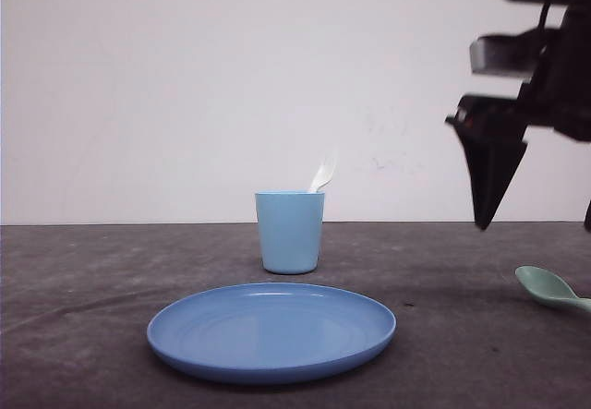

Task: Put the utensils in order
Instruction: 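Lower the right gripper onto the mint-green spoon and close on it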

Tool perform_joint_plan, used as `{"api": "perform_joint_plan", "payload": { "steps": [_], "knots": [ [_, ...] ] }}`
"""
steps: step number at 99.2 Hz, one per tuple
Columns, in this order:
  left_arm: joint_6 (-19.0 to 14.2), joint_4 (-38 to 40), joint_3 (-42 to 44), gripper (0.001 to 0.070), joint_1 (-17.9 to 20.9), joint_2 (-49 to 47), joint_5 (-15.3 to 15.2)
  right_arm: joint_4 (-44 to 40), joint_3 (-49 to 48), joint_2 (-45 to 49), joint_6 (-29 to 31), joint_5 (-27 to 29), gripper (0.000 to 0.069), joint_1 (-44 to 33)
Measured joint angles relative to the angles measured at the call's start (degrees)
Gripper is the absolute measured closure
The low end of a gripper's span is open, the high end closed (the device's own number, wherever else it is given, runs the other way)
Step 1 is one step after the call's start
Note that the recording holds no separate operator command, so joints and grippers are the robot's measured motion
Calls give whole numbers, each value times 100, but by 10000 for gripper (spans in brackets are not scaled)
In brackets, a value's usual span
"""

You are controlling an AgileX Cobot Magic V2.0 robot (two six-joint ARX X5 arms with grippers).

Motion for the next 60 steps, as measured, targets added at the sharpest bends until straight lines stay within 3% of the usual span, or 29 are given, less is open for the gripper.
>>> {"api": "perform_joint_plan", "payload": {
  "steps": [22,60],
  "knots": [
    [0,-2,0,415,0,9,0,286,-7,573,177,20,209,0],
    [0,-2,0,415,0,9,-2,466,-9,1080,404,153,233,0]
  ]
}}
